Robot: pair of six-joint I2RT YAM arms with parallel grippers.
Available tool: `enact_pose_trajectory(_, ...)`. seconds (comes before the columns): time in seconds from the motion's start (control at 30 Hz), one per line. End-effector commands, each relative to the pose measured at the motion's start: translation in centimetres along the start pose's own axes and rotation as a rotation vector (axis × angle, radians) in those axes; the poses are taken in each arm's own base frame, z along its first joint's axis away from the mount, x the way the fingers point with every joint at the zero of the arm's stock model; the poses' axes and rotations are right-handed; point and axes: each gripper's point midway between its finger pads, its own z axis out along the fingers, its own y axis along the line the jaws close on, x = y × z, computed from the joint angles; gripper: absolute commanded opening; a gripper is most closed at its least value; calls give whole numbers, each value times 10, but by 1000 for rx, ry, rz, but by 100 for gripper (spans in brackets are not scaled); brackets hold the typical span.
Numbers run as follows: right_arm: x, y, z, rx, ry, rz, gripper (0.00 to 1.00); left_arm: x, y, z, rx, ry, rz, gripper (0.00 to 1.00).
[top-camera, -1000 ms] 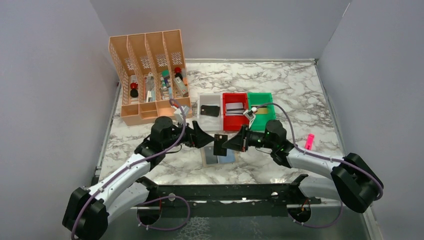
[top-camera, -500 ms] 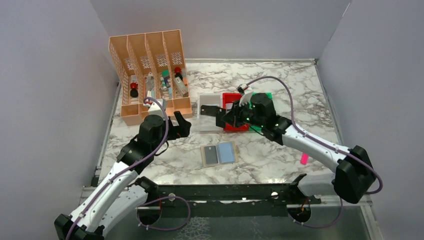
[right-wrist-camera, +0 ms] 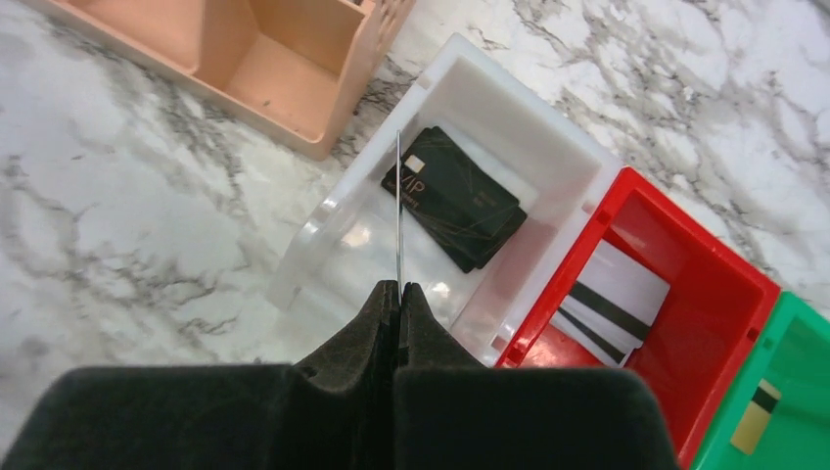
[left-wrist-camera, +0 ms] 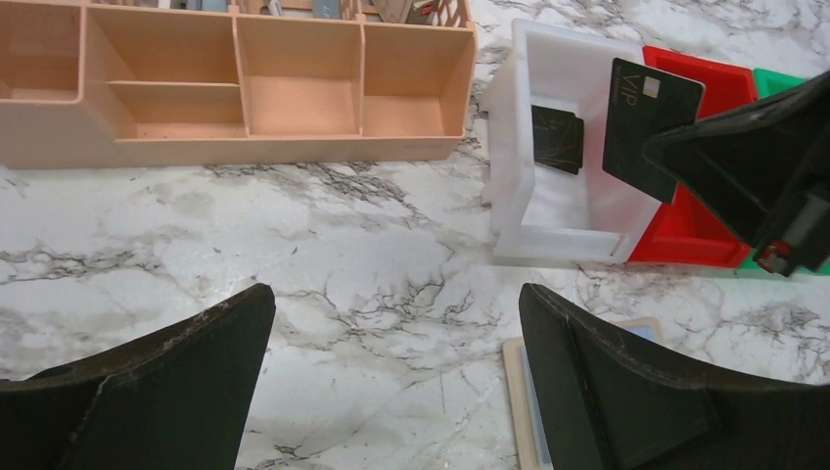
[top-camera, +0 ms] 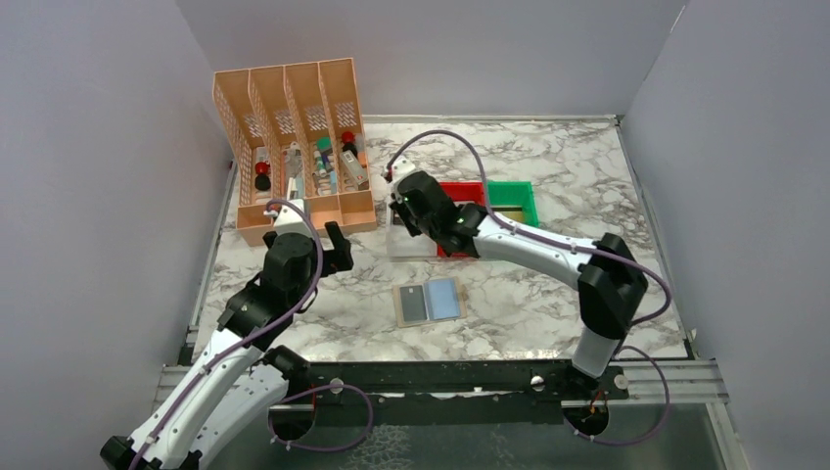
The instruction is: Take the credit cards out of the card holder
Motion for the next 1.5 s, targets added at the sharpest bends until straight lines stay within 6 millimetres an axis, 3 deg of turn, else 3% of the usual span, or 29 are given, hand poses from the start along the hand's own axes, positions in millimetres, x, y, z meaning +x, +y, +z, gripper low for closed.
enact_pose_trajectory(0.0,8,-29,21,215,66,-200,1,-11,18,-6,-78,-59,2,99)
enact_pose_trajectory(0.23,19,-30,55,253,81,-373,1,-18,24,-15,-91,-113,-28,99)
enact_pose_trajectory(0.57,21,-15,89,182,28,-554,2,-18,25,-14,-96,-112,-25,99)
enact_pose_trajectory(0.9,51,-15,114,147,77,-688,6,-19,26,-15,-101,-118,-26,99)
enact_pose_trajectory(1.07,62,-21,118,167,105,-696,12,-18,26,-14,-102,-115,-25,99)
enact_pose_trajectory(1.27,66,-24,114,160,116,-665,29,-17,26,-13,-102,-104,-18,99)
enact_pose_trajectory(1.37,59,-19,106,125,101,-607,37,-16,25,-12,-102,-101,-17,99)
enact_pose_trajectory(1.47,38,-16,89,110,51,-517,42,-15,26,-11,-104,-96,-13,99)
